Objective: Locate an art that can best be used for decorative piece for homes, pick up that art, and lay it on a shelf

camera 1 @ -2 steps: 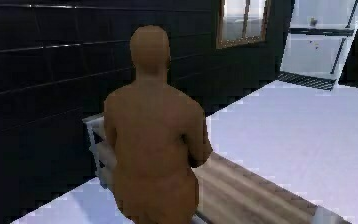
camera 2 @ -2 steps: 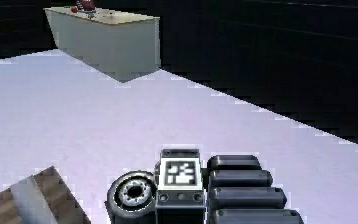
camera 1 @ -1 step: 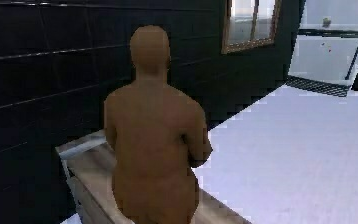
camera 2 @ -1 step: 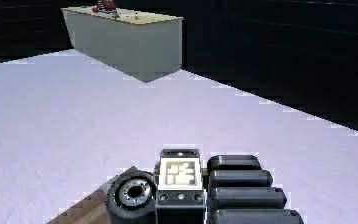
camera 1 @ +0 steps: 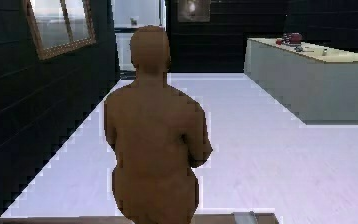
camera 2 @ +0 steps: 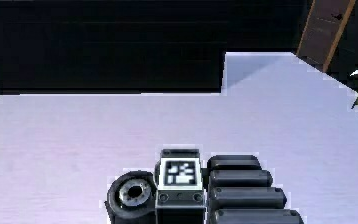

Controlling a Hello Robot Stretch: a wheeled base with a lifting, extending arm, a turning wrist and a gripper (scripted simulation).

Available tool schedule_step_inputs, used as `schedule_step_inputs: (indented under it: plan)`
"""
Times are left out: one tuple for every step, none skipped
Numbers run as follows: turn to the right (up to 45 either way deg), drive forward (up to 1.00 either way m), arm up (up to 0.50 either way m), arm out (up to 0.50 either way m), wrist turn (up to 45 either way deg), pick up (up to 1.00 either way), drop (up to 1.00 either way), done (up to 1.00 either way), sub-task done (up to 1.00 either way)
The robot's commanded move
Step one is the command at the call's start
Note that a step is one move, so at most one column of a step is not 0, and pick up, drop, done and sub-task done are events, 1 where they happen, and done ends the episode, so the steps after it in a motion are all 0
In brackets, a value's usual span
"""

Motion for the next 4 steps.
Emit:
schedule_step_inputs:
  plan:
    - [-30.0,0.0,0.0,0.0,0.0,0.0,0.0,0.0,0.0]
    - [30.0,0.0,0.0,0.0,0.0,0.0,0.0,0.0,0.0]
    - [-30.0,0.0,0.0,0.0,0.0,0.0,0.0,0.0,0.0]
    - [18.0,0.0,0.0,0.0,0.0,0.0,0.0,0.0,0.0]
